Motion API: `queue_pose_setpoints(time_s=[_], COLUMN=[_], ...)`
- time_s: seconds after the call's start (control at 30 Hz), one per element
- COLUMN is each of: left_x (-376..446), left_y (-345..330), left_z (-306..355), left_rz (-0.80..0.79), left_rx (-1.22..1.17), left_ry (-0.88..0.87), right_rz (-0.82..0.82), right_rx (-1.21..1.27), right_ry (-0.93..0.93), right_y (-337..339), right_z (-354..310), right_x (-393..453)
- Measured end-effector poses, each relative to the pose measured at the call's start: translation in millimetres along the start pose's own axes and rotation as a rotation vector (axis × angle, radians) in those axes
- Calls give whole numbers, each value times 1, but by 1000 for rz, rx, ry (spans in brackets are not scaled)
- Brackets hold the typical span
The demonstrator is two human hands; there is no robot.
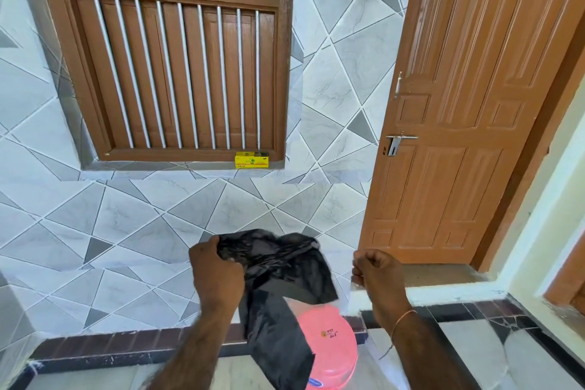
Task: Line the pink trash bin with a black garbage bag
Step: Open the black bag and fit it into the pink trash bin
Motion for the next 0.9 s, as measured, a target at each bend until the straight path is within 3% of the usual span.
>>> queue_pose_setpoints(time_s=[0.2, 0.3, 0.4, 0.47, 0.63, 0.77, 0.9], left_x=[-17, -26, -35, -40, -27, -25, -37], left_y=[4, -5, -4, -4, 1, 3, -3], left_z=[30, 45, 57, 62, 43, 39, 46], left_rz=[-207, -377, -477, -524, -404, -353, -373], left_rx=[-158, -326, -473, -539, -442, -60, 110], left_ry=[-87, -93, -44, -14, 93, -195, -385], right_rz=[-36, -256, -568, -646, -508, -444, -404], right_rx=[-156, -327, -448, -477, -138, -132, -46], right_ry=[99, 186, 48, 9, -94, -51, -110], right_y=[-1, -38, -73, -84, -72, -73, -71], right_z=[-9, -19, -3, 6, 2, -9, -8], right_x=[1, -14, -30, -37, -34, -35, -33])
Point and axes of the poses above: each hand's wrist, its own x-axis towards the middle knuckle, its own y-axis out of the back of the hand, z = x × y, the point moved 6 cm from there along x, towards the middle knuckle, and after that the axes turned 12 degrees about x, right-handed, at the moved point
